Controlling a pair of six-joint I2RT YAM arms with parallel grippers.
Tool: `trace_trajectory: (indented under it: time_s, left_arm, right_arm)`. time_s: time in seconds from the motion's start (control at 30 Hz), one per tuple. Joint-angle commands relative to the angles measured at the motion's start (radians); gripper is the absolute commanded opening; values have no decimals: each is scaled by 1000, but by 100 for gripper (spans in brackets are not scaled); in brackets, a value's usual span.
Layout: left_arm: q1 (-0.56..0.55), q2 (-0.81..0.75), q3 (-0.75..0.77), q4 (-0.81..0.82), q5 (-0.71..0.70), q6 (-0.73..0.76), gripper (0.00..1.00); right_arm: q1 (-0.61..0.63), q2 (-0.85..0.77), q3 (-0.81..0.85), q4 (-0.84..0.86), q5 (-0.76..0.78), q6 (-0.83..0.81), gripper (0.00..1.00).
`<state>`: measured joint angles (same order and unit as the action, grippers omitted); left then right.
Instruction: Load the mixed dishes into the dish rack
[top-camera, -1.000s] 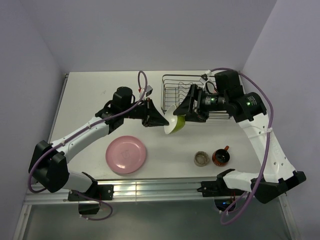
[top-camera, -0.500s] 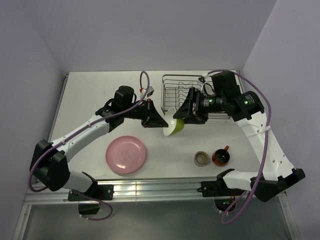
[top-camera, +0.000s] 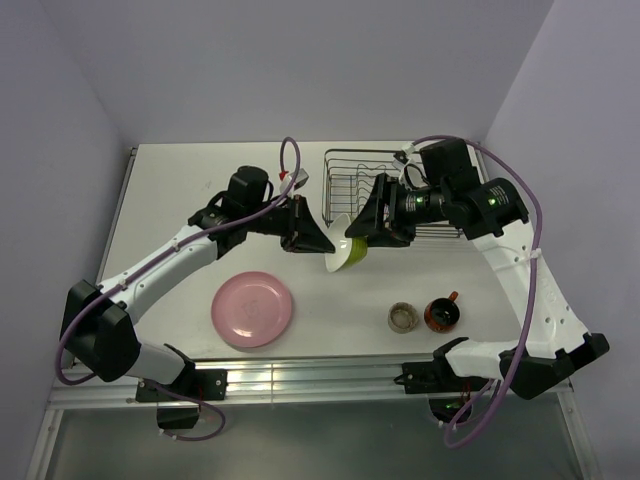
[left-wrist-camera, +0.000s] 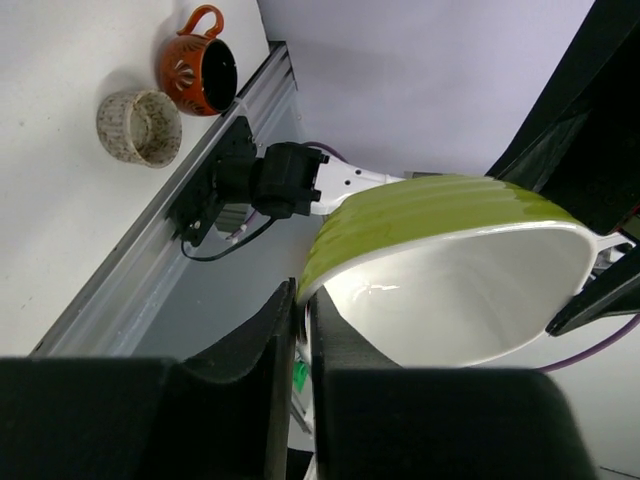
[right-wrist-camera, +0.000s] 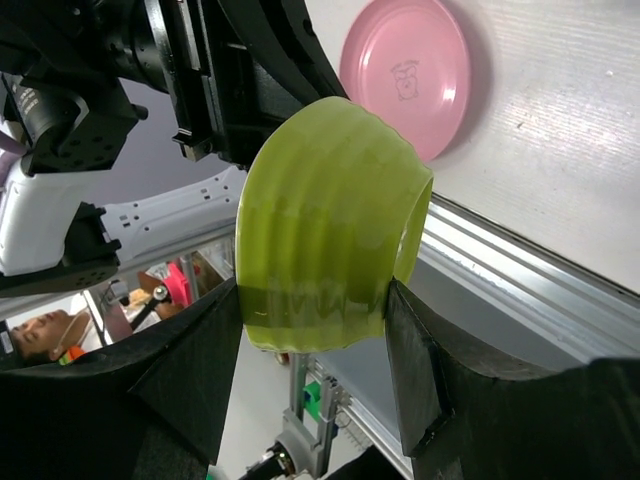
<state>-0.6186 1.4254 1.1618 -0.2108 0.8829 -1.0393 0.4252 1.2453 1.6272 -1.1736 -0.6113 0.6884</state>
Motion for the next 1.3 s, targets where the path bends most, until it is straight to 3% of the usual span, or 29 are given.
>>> trace_trajectory:
  time_s: [0.0, 0.13, 0.33, 0.7, 1.1, 1.27]
  left_arm:
    - [6, 3, -10, -21, 10, 22, 16]
    - [7, -8, -30, 24, 27, -1, 46]
    - [8, -13, -36, 67, 45, -21, 62]
    - [34, -26, -51, 53, 24, -18, 72]
    - [120, -105, -76, -61, -38, 39, 74]
    - [126, -117, -56, -127, -62, 82, 73]
  right_arm:
    - [1, -18, 42, 8, 62, -15, 0]
    - [1, -24, 26, 31, 51, -4, 0]
    - [3, -23, 26, 40, 53, 2, 0]
    - [0, -18, 43, 17, 93, -4, 0]
    - [-8, 23, 111, -24, 179, -29, 0]
    - [-68, 71, 157, -44, 242, -62, 0]
